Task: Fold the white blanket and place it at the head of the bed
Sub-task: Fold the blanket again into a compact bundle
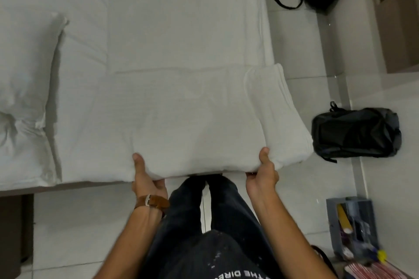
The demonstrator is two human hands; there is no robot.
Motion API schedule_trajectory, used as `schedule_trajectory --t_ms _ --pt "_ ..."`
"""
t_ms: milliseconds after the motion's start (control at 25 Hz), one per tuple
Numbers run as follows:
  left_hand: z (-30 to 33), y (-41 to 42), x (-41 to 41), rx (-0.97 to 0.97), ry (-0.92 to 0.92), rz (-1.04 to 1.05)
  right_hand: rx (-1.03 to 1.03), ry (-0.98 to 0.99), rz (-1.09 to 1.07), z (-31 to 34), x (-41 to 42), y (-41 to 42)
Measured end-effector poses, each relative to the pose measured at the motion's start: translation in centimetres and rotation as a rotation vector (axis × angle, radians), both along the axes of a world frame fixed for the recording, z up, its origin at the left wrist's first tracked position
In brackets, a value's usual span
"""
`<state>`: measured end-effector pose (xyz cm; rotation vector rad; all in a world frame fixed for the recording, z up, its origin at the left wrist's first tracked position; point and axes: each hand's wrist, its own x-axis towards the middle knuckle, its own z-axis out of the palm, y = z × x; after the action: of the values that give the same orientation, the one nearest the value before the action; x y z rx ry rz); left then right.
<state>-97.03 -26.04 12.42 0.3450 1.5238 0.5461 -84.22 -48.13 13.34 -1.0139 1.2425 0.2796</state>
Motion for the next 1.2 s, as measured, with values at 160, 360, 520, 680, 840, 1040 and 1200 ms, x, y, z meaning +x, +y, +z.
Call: schedule_trajectory --t_ms 160,360,520,680,840,1040,1200 --pt "0.7 -0.3 -0.9 0.015 -0.022 -0.021 -0.007 -0.003 0.021 1.5 -0.6 -0.4" --pt "2.4 -1.3 -1.4 0.019 -0.036 -0.033 -0.004 -0.036 0.025 3.0 -1.1 -1.3" --pt "2.7 -2.6 -2.9 -0.006 -0.009 0.012 -0.036 -0.042 0.031 3.3 -2.0 -2.8" --pt "2.2 -3.5 -4.3 -0.035 -0.040 -0.003 -0.051 -0.022 0.019 3.6 -2.5 -3.9" --pt "2.8 -1.4 -1.3 -0.046 -0.094 -0.043 -0.020 -0.054 0.042 3.4 0.0 -2.5" --pt "2.7 2.8 5.5 0.011 -0.157 -0.067 0.013 -0.118 0.062 2.9 5.3 1.0" --pt "2.4 6.1 11.2 0.037 -0.251 -0.094 0.056 -0.179 0.080 2.0 10.2 3.9"
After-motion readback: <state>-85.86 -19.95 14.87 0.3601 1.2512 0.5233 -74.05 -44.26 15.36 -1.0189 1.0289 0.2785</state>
